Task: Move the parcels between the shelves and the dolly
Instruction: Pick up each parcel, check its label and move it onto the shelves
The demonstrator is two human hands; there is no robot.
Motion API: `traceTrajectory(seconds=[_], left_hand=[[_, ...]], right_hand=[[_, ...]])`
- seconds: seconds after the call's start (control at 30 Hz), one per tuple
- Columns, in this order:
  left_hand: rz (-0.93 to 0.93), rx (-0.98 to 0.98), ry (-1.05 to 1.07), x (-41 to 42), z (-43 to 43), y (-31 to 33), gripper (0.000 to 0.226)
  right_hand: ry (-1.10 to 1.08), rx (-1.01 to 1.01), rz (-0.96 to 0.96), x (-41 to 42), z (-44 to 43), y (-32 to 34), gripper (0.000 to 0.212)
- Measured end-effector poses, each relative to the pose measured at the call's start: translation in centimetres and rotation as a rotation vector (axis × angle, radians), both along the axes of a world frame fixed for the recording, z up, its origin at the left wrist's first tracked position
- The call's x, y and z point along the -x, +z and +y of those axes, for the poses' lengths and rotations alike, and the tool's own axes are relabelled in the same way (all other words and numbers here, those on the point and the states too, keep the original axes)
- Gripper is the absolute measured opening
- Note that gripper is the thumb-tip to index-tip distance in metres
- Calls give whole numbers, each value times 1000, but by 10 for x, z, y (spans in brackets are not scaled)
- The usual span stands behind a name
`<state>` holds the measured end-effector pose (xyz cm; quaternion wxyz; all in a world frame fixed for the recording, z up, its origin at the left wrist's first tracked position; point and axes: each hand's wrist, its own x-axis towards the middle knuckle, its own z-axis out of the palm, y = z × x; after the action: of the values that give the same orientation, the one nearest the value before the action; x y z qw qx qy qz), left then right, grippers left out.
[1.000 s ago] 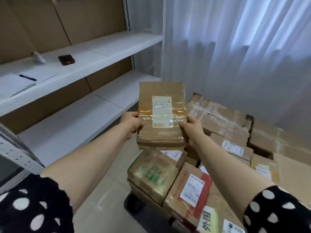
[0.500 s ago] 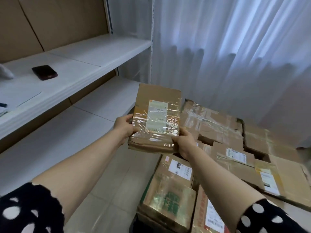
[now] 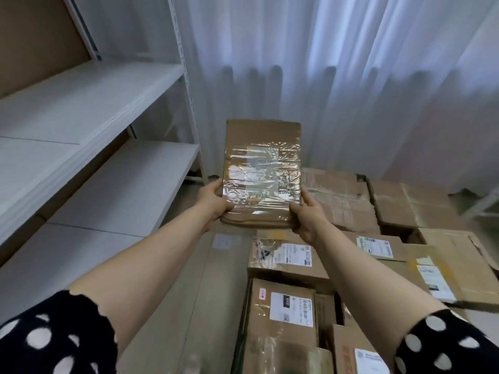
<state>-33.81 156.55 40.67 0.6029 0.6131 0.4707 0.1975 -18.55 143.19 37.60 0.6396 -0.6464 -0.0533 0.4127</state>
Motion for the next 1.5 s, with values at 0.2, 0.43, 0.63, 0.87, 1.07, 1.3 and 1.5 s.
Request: traceTrajectory(seconds=[0.2, 0.43, 0.63, 0.87, 1.07, 1.3, 1.5], left_hand=[[37, 87, -202, -91, 79, -66, 84], [151, 176, -401, -157, 138, -147, 78], [232, 264, -469, -180, 151, -209, 74], [398, 262, -580, -189, 138, -260, 54], [479, 176, -558, -192, 132, -278, 33], [565, 88, -603, -195, 134, -273, 39], [594, 110, -593, -195, 133, -276, 37]], right_hand=[[-162, 118, -121, -72, 52, -54, 55], [-228, 350, -159, -118, 91, -138, 51], [-187, 536, -147, -143, 101, -190, 53], [-160, 641, -128, -147, 92, -209, 47], [-109, 691, -111, -150, 93, -223, 49], [40, 823, -142, -143, 99, -233, 56], [39, 870, -156, -145, 100, -240, 60]])
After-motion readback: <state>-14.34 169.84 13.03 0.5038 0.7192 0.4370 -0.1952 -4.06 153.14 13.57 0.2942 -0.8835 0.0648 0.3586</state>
